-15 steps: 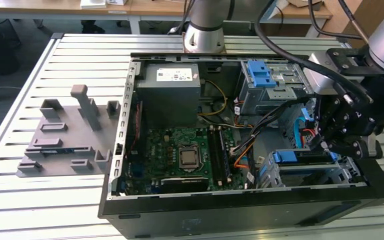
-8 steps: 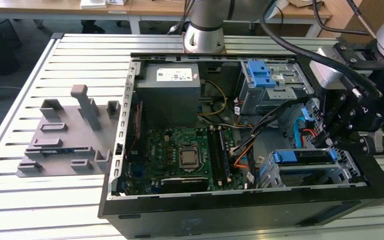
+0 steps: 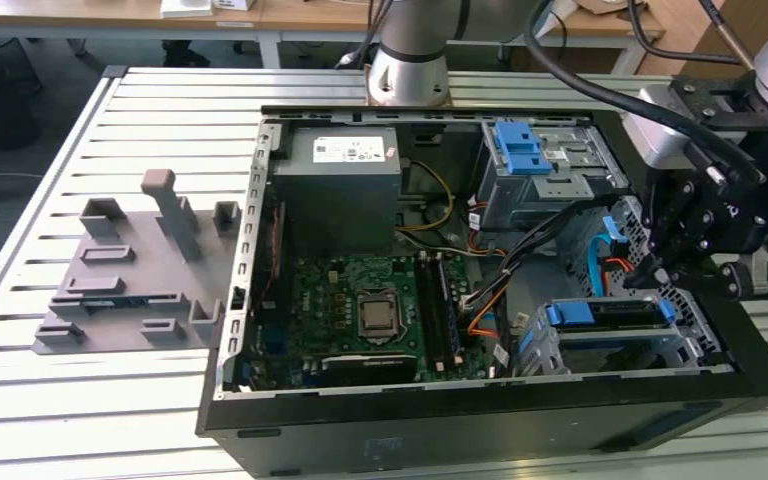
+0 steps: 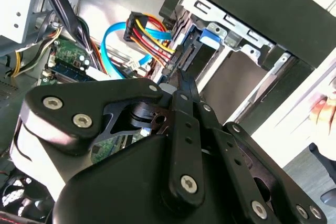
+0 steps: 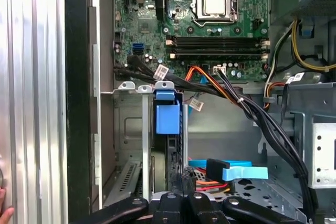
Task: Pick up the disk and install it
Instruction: 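Insert the first disk wire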
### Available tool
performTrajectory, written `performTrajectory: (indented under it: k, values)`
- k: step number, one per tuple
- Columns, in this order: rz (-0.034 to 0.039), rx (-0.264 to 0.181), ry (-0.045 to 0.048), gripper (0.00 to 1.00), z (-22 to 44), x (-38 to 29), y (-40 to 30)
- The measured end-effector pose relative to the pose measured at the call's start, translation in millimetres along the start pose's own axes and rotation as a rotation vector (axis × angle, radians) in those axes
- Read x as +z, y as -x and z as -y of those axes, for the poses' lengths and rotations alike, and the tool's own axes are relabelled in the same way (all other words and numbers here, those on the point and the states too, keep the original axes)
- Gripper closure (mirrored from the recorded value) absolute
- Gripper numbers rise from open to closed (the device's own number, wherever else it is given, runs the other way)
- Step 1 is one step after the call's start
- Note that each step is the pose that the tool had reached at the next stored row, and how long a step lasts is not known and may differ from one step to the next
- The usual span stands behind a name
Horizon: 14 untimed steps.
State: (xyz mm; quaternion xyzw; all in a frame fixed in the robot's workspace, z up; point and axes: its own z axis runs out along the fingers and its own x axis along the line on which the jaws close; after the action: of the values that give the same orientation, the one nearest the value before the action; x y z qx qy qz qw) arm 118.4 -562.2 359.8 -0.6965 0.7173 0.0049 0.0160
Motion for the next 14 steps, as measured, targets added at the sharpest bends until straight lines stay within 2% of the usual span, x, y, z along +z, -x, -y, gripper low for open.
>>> performTrajectory:
  k: [2,3,10,14]
  values:
    - [0.0036,0.0,-0.0119,0.89,0.0,0.1,0.0]
    - [0.0049,0.0,-0.0146,0.89,0.0,0.2,0.1]
    - [0.0065,-0.001,-0.0231,0.89,-0.1,3.8,2.3]
    - [0.0066,-0.001,-0.0238,0.89,-0.2,3.9,2.3]
